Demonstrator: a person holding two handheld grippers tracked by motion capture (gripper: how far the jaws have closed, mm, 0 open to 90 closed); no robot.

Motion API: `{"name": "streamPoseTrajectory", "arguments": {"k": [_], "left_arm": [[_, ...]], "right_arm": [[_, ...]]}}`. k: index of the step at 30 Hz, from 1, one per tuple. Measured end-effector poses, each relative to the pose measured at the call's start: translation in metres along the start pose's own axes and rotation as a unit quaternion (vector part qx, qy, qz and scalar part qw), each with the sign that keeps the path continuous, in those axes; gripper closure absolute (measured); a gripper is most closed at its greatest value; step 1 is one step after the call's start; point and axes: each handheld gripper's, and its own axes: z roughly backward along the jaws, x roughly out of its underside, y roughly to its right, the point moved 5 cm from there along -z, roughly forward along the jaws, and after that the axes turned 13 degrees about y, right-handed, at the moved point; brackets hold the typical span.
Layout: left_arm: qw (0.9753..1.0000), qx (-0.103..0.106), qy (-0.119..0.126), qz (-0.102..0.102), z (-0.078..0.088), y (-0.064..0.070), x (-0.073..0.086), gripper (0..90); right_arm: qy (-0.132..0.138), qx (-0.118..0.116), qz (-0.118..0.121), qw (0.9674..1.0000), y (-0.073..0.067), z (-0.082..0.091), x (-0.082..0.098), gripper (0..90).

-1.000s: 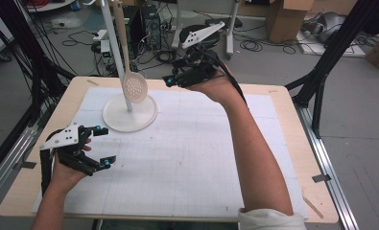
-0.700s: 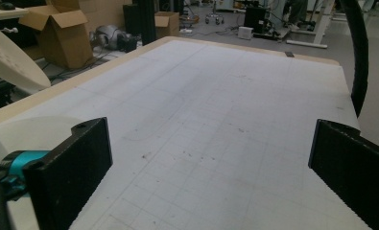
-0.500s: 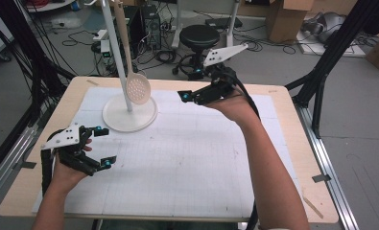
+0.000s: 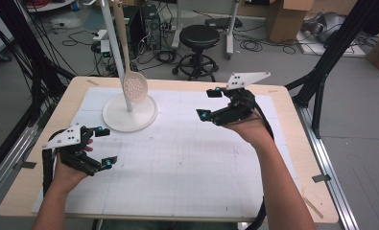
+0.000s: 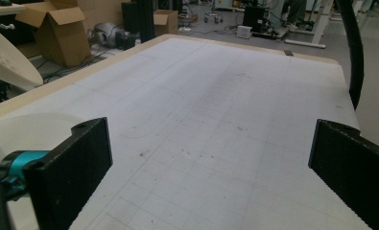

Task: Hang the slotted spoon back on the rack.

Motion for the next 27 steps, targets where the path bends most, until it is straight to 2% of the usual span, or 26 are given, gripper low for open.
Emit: {"name": "streamPoseTrajectory", "arguments": {"k": [7,13,18,25,26,27], "left_arm": [[1.0000,0.001,0.002,0.001,-0.001,0.001,0.000,1.8],[1.0000,0.002,-0.003,-0.001,-0.003,0.001,0.002,1.8],[1.0000,0.005,-0.006,0.000,-0.005,0.003,0.003,1.8],[1.0000,0.006,-0.006,0.003,-0.005,0.002,0.005,1.8],[1.0000,0.006,-0.006,0.004,-0.006,0.002,0.005,1.8],[0.9999,0.006,-0.007,0.005,-0.006,0.002,0.006,1.8]], "right_arm": [[0.019,0.021,-0.013,0.9995,-0.004,0.021,0.027,16.1],[0.019,0.035,-0.022,0.9990,-0.009,0.035,0.049,15.3],[0.028,0.051,-0.042,0.9974,-0.009,0.044,0.072,14.1],[0.055,0.071,-0.052,0.9946,-0.014,0.057,0.096,13.9],[0.055,0.071,-0.052,0.9946,-0.014,0.057,0.100,13.9],[0.045,0.072,-0.052,0.9951,-0.014,0.057,0.104,13.9]]}}
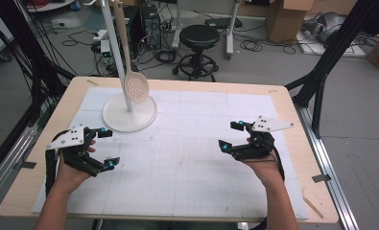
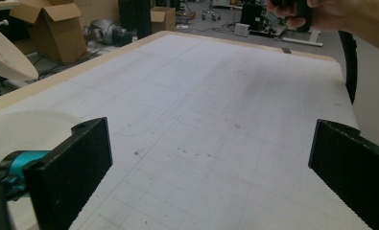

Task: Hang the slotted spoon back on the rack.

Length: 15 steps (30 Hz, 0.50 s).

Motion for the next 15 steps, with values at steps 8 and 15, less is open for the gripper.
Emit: {"name": "streamPoseTrajectory", "arguments": {"k": [8,15], "left_arm": [[1.0000,0.000,0.003,0.003,-0.001,-0.002,0.001,1.8],[1.0000,-0.001,0.004,0.007,0.000,-0.003,0.001,1.8]], "right_arm": [[-0.028,0.013,-0.013,0.9994,0.004,0.009,0.028,11.1],[-0.042,0.018,-0.022,0.9987,0.007,0.008,0.042,9.3]]}}
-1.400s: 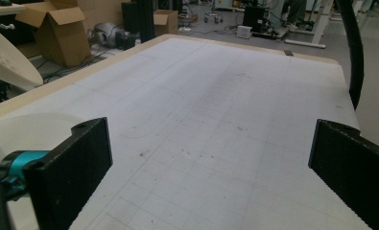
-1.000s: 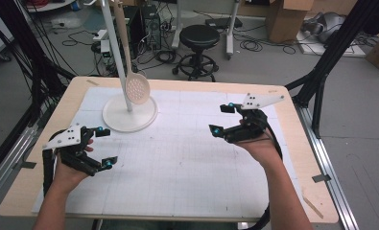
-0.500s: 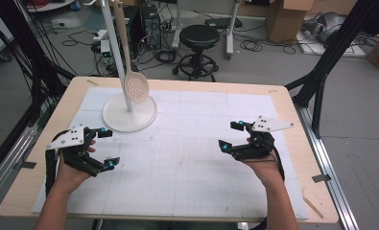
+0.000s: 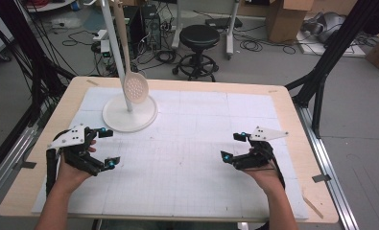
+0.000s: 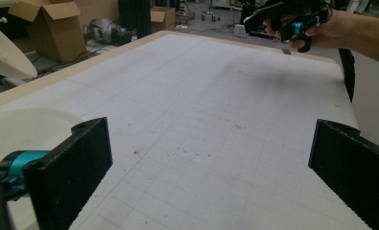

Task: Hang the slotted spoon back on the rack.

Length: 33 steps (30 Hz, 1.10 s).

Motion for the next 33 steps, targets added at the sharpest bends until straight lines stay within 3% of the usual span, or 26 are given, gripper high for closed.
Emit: {"name": "streamPoseTrajectory", "arguments": {"k": [3,13,24,33], "left_arm": [[1.0000,0.000,-0.001,0.001,-0.001,-0.001,0.001,1.8],[1.0000,0.009,-0.003,0.002,-0.006,0.001,0.004,1.8],[1.0000,0.007,-0.003,0.002,-0.005,0.000,0.004,1.8],[0.9999,0.006,-0.008,0.004,-0.008,-0.002,0.007,1.8]], "right_arm": [[0.003,-0.003,-0.005,1.0000,0.000,0.001,0.001,1.1],[0.014,0.017,-0.009,0.9997,0.009,0.011,0.004,1.1],[-0.005,0.010,0.000,0.9999,0.005,0.004,0.009,1.1],[-0.007,0.007,-0.006,0.9999,0.006,0.004,0.011,1.1]]}}
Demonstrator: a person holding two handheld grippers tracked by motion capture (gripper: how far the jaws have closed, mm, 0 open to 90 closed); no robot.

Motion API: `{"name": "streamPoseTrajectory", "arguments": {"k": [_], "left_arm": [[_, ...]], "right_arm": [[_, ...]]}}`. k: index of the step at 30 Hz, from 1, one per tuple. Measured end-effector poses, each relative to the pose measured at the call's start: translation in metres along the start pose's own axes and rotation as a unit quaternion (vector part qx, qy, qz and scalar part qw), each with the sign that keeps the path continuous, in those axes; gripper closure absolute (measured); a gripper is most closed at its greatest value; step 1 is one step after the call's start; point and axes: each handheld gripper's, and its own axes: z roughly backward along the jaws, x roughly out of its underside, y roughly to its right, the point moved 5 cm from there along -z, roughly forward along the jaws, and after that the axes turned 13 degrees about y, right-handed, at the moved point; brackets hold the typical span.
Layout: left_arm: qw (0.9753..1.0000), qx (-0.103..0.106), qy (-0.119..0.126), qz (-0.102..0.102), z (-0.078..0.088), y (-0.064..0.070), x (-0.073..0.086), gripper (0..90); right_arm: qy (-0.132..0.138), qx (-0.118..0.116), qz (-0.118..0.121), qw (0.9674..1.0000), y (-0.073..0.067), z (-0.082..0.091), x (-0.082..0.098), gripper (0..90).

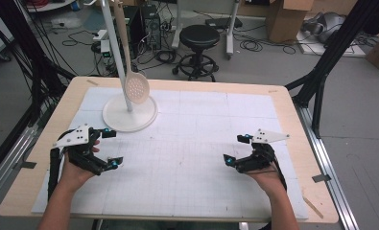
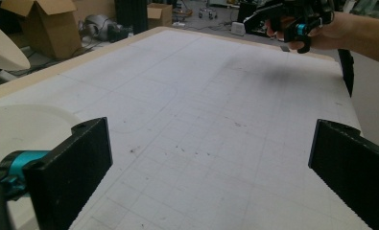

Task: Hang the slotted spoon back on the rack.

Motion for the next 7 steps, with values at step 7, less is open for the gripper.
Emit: {"name": "streamPoseTrajectory", "arguments": {"k": [7], "left_arm": [[1.0000,-0.001,-0.001,0.001,0.0003,-0.0002,0.0001,1.8]], "right_arm": [[-0.009,-0.006,0.004,0.9999,-0.0004,-0.0027,0.0027,1.1]]}}
